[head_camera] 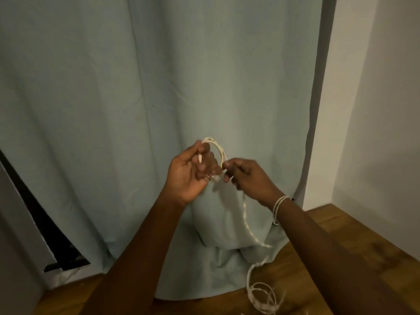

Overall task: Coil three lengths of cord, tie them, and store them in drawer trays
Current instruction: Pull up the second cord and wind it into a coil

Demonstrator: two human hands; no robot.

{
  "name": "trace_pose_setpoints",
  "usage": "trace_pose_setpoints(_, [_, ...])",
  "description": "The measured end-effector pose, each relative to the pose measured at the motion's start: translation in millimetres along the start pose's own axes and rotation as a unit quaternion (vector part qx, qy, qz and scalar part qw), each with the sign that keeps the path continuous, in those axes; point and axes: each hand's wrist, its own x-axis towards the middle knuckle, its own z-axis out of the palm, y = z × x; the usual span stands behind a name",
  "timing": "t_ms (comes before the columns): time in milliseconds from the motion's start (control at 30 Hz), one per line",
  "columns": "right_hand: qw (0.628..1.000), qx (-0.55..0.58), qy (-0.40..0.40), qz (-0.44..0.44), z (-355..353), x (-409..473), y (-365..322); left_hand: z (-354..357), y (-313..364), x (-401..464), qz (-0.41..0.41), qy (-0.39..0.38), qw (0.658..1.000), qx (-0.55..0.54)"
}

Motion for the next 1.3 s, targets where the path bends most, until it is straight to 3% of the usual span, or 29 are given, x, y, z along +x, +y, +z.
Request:
trace_pose_setpoints(100, [0.975,0.045,-0.197,0.092,14.4,-19.7,0.5,1.8,4.4,12.1,0.08,0.029,0.996,-0.011])
trace_pose_setpoints(167, [0.94,0.077,-0.297,0.145,11.4,-29.0,-3.6,-0.9,2.6,15.8,0.108,0.072,0.986,0.102])
trace_pose_setpoints(200, [0.924,0.089,-0.336,0.163,5.9,-31.8,-8.0,-6.5,-0.9,17.2,0.121,0.116,0.962,0.216])
trace_pose_setpoints(267, [0.904,0.046,-0.392,0.163,-10.6,-35.1,-19.6,-14.3,-9.2,13.0,0.122,0.185,0.844,0.488])
trace_pose_setpoints(300, [0.907,-0.011,-0.394,0.149,-21.5,-33.0,-27.3,-16.9,-11.7,11.0,0.116,0.175,0.791,0.575])
trace_pose_setpoints(367, [0.927,-0.145,-0.33,0.104,-43.4,-26.4,-43.3,-21.2,-15.5,5.7,0.063,0.12,0.759,0.637])
trace_pose_setpoints(433, [0.953,-0.222,-0.206,0.027,-64.0,-15.6,-57.8,-20.2,-19.1,1.9,-0.002,0.064,0.775,0.629])
trace_pose_setpoints(467, [0.964,-0.221,-0.149,-0.007,-72.5,-11.1,-62.7,-17.2,-21.3,1.2,-0.035,0.038,0.802,0.596])
trace_pose_setpoints(567, [0.98,-0.176,-0.053,-0.072,-88.3,-2.4,-65.3,-0.8,-26.0,1.4,-0.1,-0.02,0.924,0.37])
trace_pose_setpoints(667, [0.996,-0.077,-0.016,-0.048,-83.9,1.0,-51.4,17.3,-21.5,5.1,-0.125,-0.072,0.979,0.145])
trace_pose_setpoints(800, [0.994,0.055,-0.087,0.023,-56.8,-14.8,-24.9,40.6,-15.5,13.9,-0.001,-0.038,0.999,0.012])
trace_pose_setpoints(933, [0.948,0.028,-0.286,0.138,-37.1,-38.4,-20.4,42.2,-18.1,29.8,0.074,0.003,0.997,-0.027])
trace_pose_setpoints(1000, [0.92,-0.061,-0.356,0.151,-32.1,-44.5,-22.0,34.4,-27.5,35.3,0.113,0.052,0.985,0.116])
trace_pose_setpoints(1033, [0.914,-0.114,-0.362,0.143,-31.6,-46.5,-23.7,31.3,-34.1,35.0,0.137,0.093,0.953,0.255])
trace_pose_setpoints(1100, [0.919,-0.208,-0.318,0.102,-39.8,-48.2,-30.8,19.2,-50.5,30.4,0.139,0.118,0.847,0.5])
trace_pose_setpoints(1167, [0.931,-0.275,-0.233,0.058,-61.3,-47.5,-43.2,12.4,-59.0,21.9,0.101,0.076,0.784,0.608])
trace_pose_setpoints(1233, [0.949,-0.279,-0.15,0.006,-85.1,-43.4,-54.4,17.8,-56.2,13.4,0.036,0.054,0.772,0.632])
trace_pose_setpoints(1300, [0.968,-0.23,-0.095,-0.018,-99.6,-38.7,-60.1,26.6,-53.2,10.4,-0.046,0.026,0.805,0.591])
